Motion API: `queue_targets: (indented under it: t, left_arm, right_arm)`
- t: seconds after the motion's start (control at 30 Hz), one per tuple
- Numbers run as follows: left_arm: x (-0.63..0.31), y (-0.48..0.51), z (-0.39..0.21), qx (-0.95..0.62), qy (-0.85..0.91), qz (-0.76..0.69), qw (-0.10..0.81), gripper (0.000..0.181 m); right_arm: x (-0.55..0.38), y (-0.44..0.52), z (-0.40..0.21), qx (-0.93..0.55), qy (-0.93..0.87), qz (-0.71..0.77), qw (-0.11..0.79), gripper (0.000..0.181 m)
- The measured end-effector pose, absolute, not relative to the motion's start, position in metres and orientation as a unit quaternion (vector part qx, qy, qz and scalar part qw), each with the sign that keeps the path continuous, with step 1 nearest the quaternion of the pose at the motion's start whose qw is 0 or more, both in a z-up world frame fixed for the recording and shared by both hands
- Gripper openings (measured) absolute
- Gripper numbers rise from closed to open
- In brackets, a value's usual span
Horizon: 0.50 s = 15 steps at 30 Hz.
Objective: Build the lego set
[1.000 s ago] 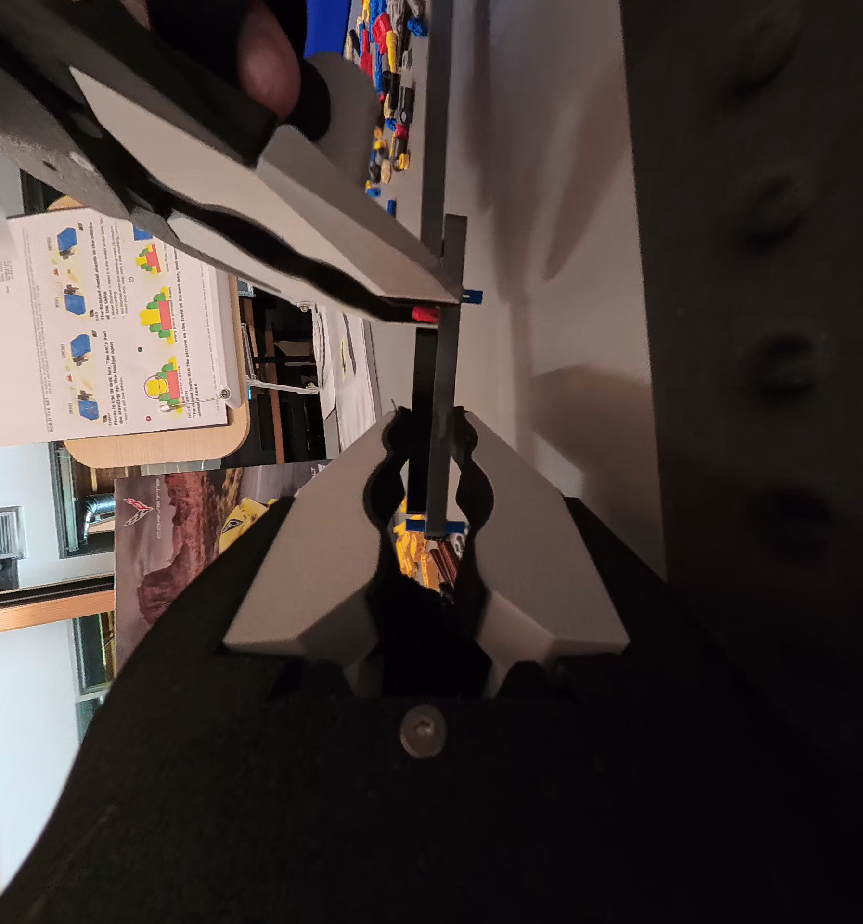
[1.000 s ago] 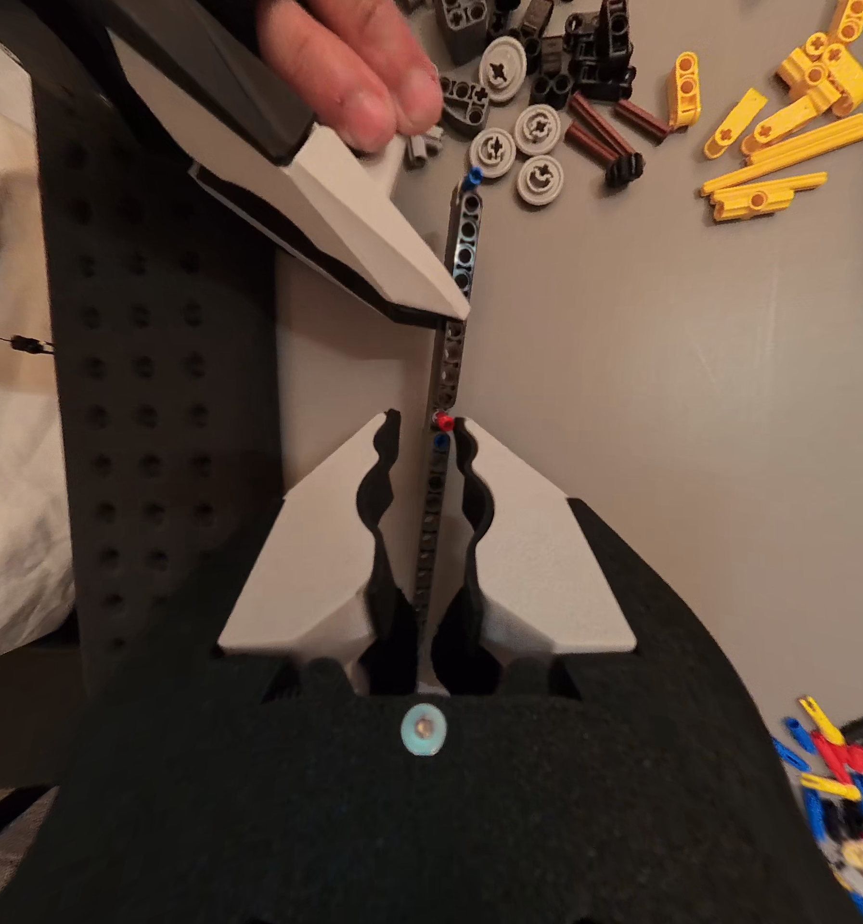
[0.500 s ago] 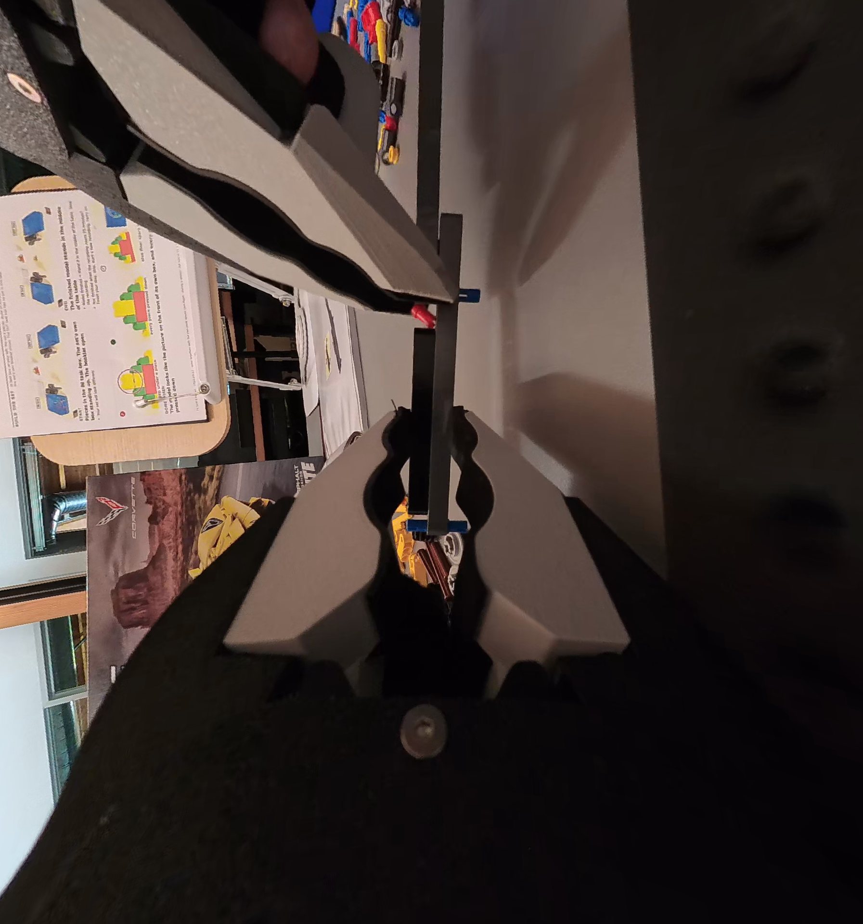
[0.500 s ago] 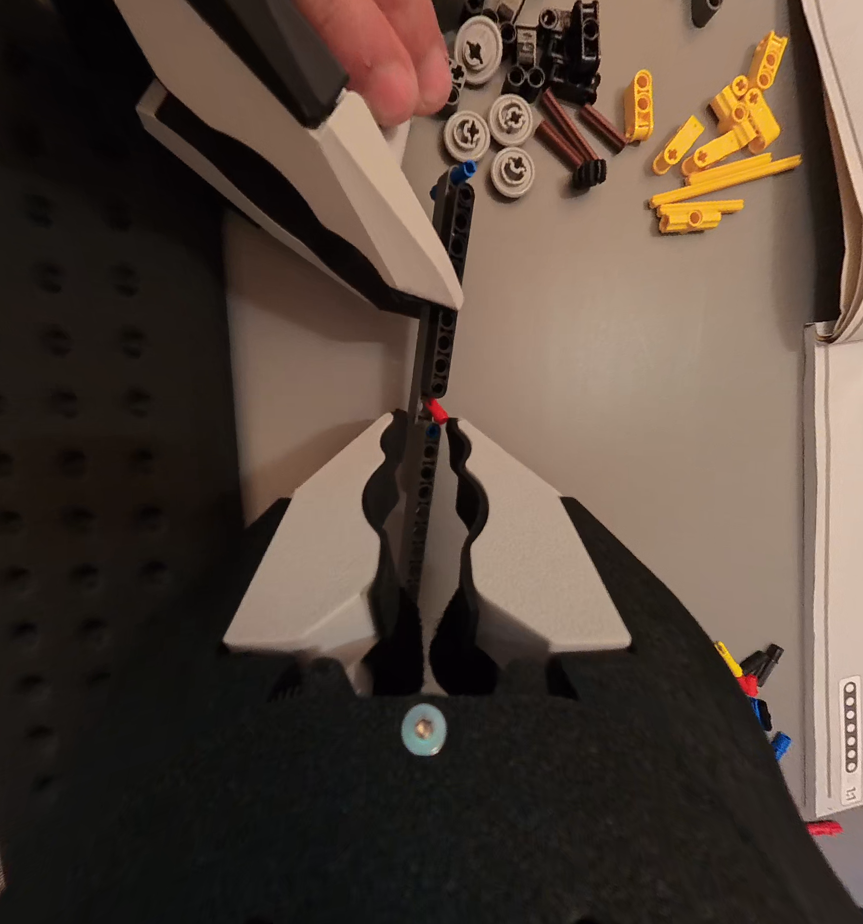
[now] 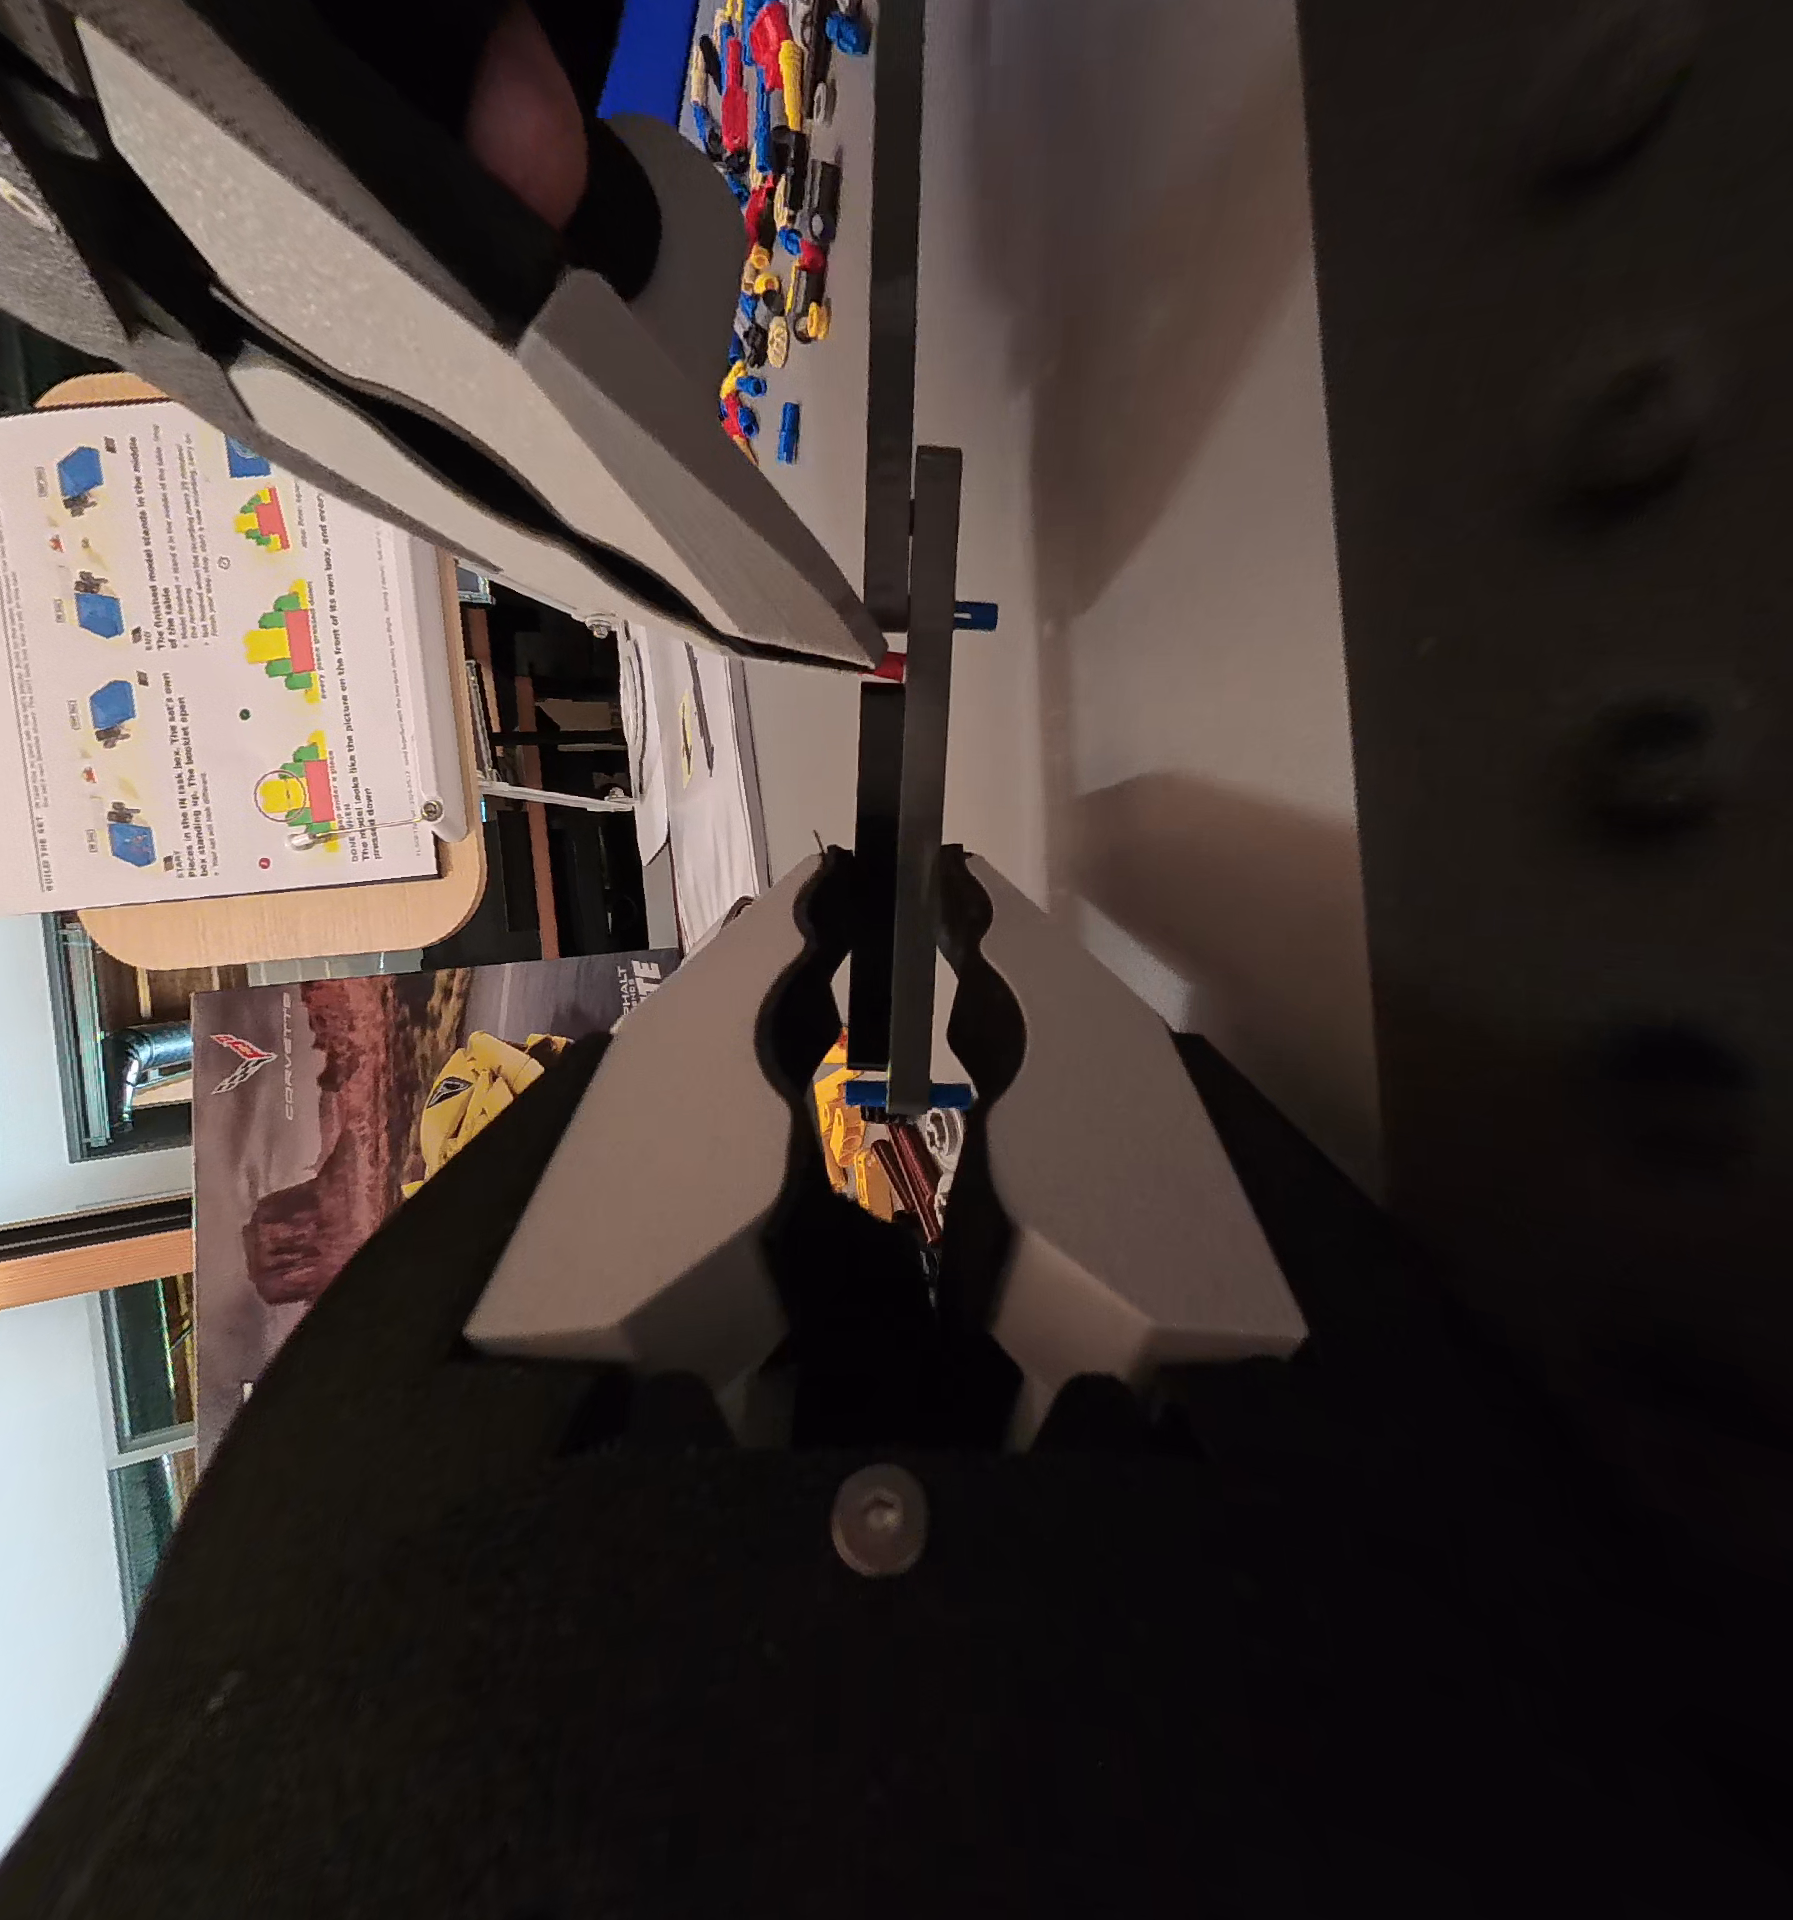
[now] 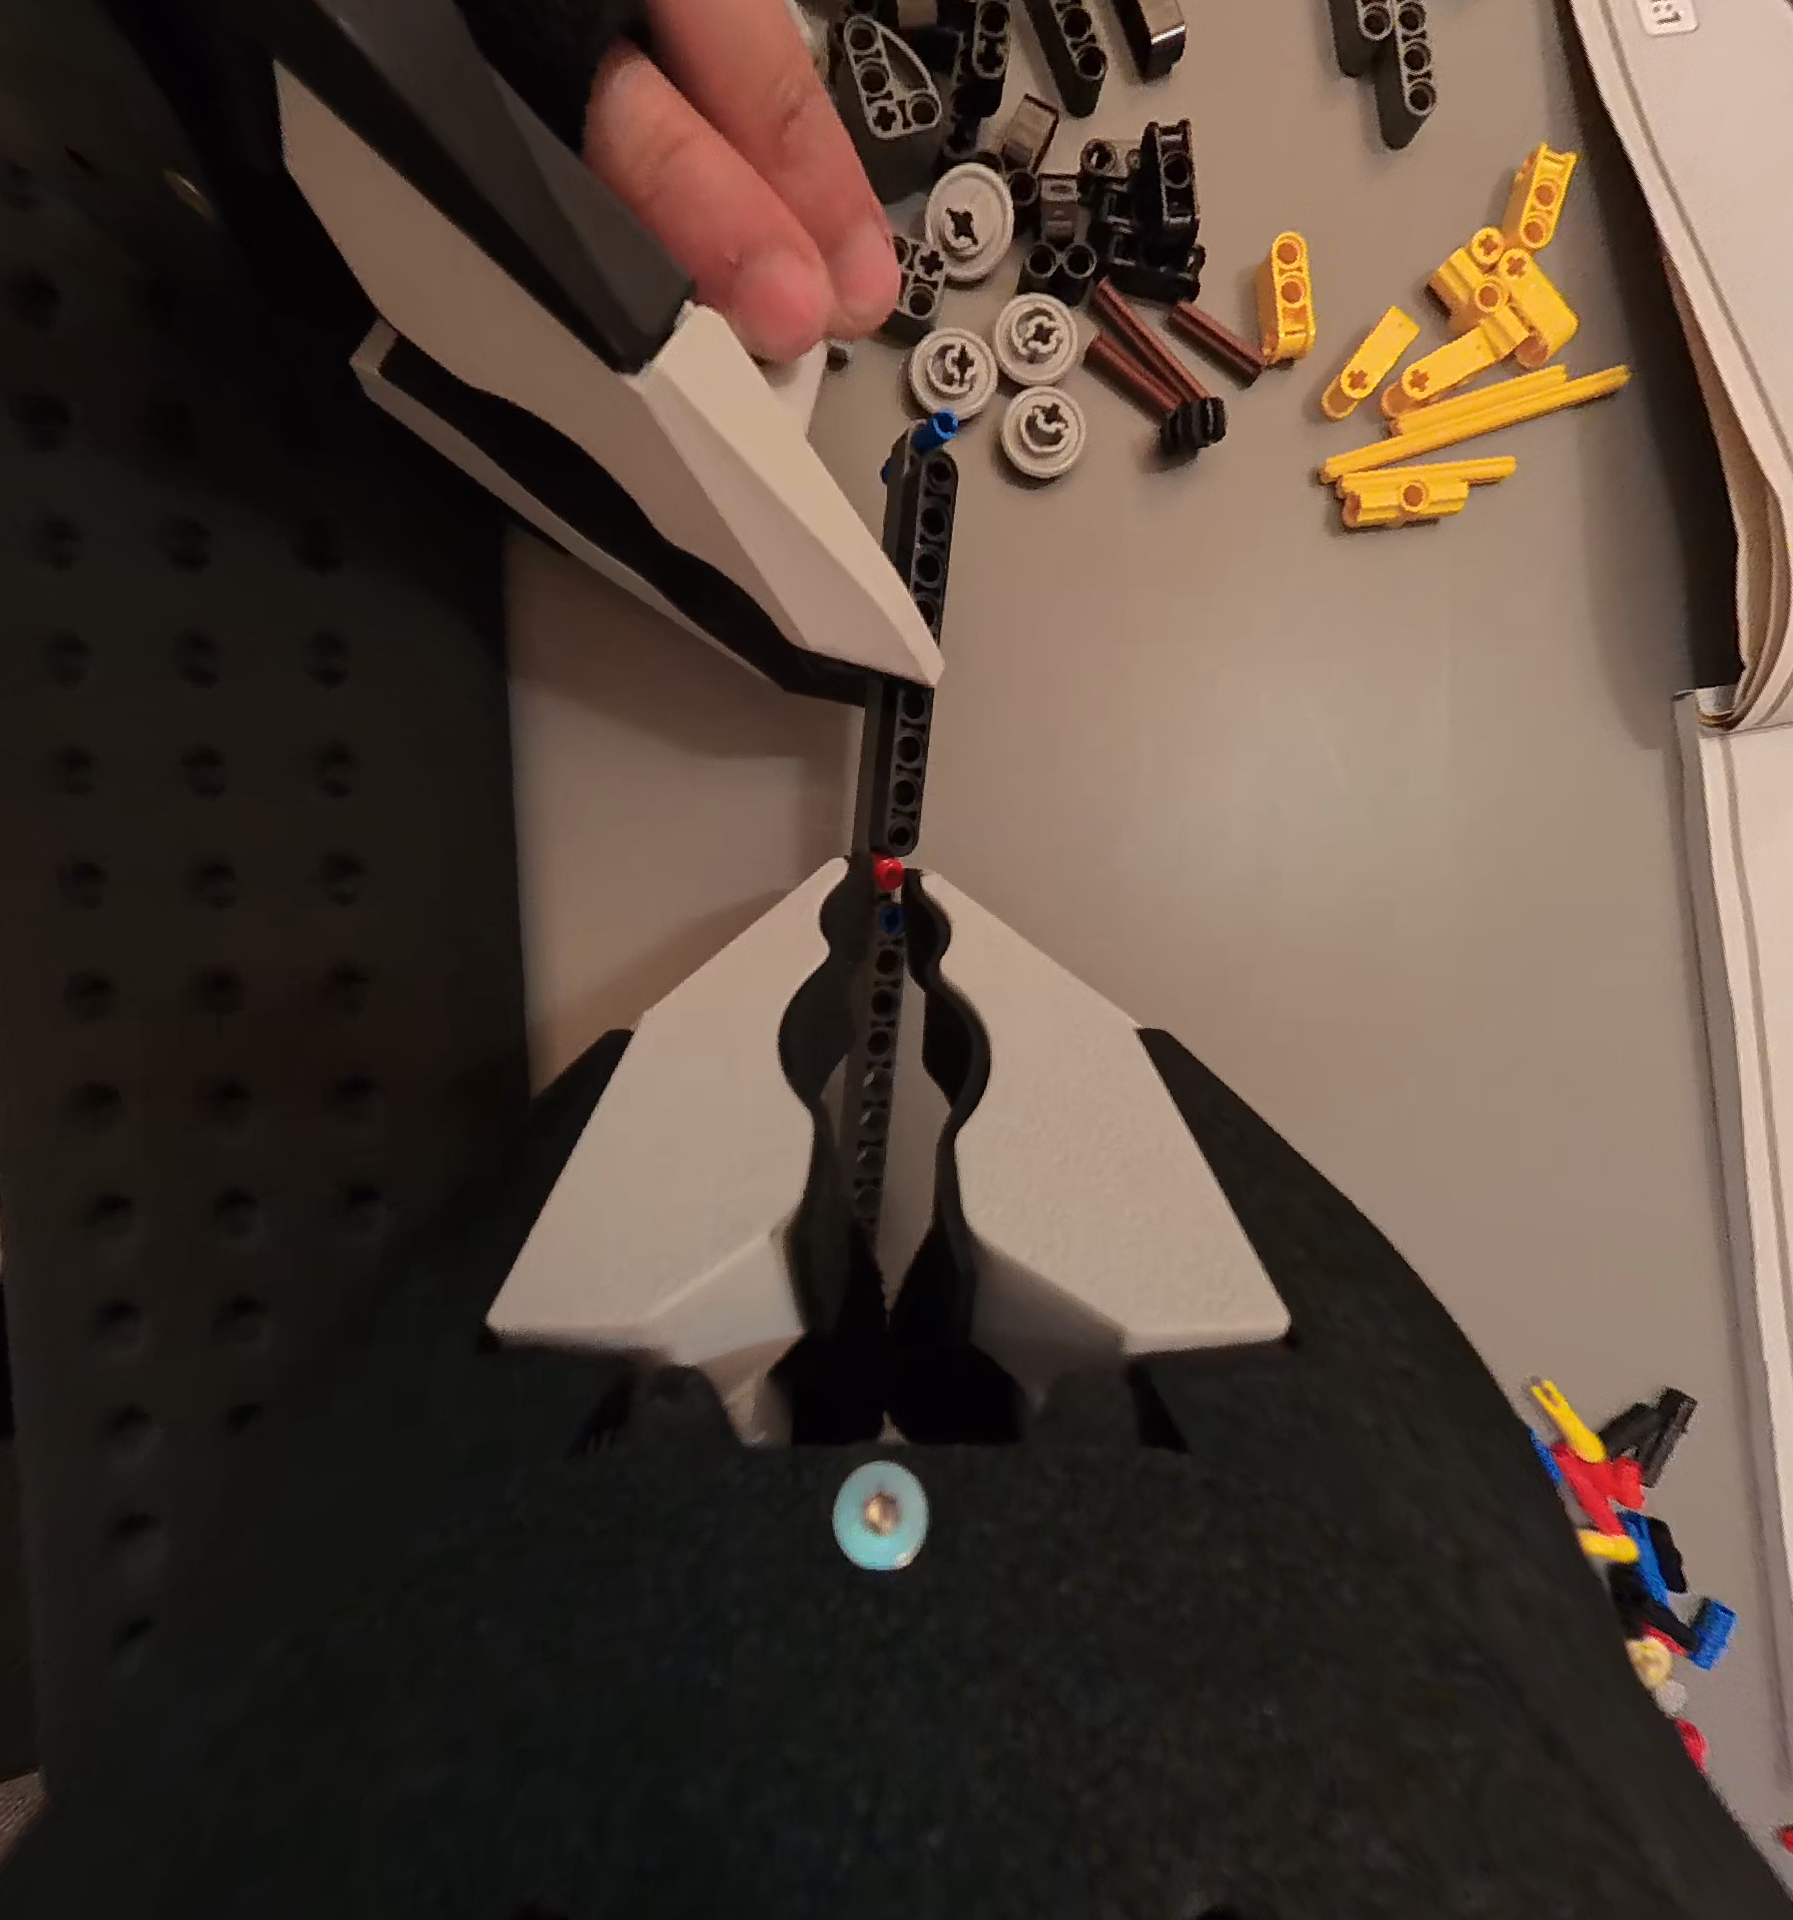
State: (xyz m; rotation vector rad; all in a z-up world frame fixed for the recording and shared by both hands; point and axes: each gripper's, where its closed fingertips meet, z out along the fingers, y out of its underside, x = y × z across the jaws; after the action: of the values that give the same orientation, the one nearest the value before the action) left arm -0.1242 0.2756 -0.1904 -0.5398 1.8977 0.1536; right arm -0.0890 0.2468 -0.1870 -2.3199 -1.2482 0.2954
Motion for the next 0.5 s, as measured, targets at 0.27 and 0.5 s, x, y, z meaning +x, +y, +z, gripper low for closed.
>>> queue_targets:
  t: [0.27, 0.5]
  left_arm:
    - [-0.1231, 0.2751, -0.1898, -0.225, 0.8, 0.065, 0.552, 0.014]
    - [-0.1223, 0.2761, -0.1902, -0.227, 0.8, 0.067, 0.552, 0.014]
  right_arm:
    - [-0.0871, 0.2459, -0.1827, -0.841, -0.49, 0.087, 0.212, 0.004]
    - [-0.0896, 0.2449, -0.1885, -0.827, -0.532, 0.063, 0.169, 0.003]
